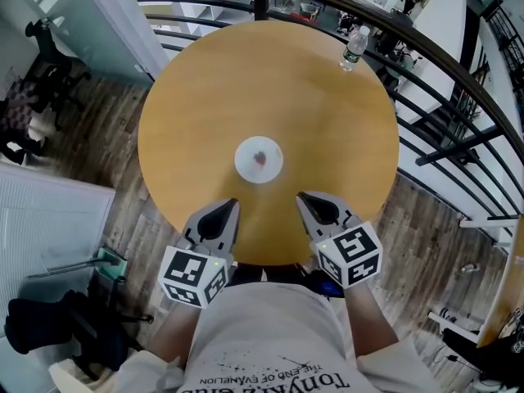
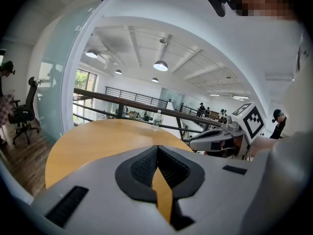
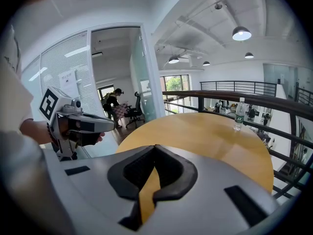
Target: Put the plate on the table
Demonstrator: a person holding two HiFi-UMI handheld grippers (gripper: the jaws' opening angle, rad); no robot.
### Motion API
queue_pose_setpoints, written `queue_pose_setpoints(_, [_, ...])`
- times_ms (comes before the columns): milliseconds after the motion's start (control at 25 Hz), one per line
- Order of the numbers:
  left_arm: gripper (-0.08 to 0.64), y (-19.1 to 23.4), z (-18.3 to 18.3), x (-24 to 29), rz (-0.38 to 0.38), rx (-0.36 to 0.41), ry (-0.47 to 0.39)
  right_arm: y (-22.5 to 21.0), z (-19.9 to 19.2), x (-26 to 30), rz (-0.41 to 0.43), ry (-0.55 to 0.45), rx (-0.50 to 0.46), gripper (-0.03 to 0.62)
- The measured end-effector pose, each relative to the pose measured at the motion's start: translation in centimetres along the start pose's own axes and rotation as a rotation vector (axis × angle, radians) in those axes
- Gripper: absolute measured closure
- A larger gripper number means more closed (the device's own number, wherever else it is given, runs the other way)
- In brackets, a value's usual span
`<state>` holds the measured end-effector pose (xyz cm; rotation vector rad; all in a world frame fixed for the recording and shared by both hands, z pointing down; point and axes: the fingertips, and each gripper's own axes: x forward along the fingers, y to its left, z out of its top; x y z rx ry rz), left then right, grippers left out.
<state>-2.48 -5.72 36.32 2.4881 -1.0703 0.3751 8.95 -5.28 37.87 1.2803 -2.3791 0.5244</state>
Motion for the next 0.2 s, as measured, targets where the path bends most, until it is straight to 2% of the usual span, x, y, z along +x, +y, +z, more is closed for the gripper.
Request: queue_pose_setpoints(200, [0.537,0.21,-0.16,0.18,0.001,0.002,0.002,-0.28,-0.24,0.33,-0.001,0.002,0.003,0.568])
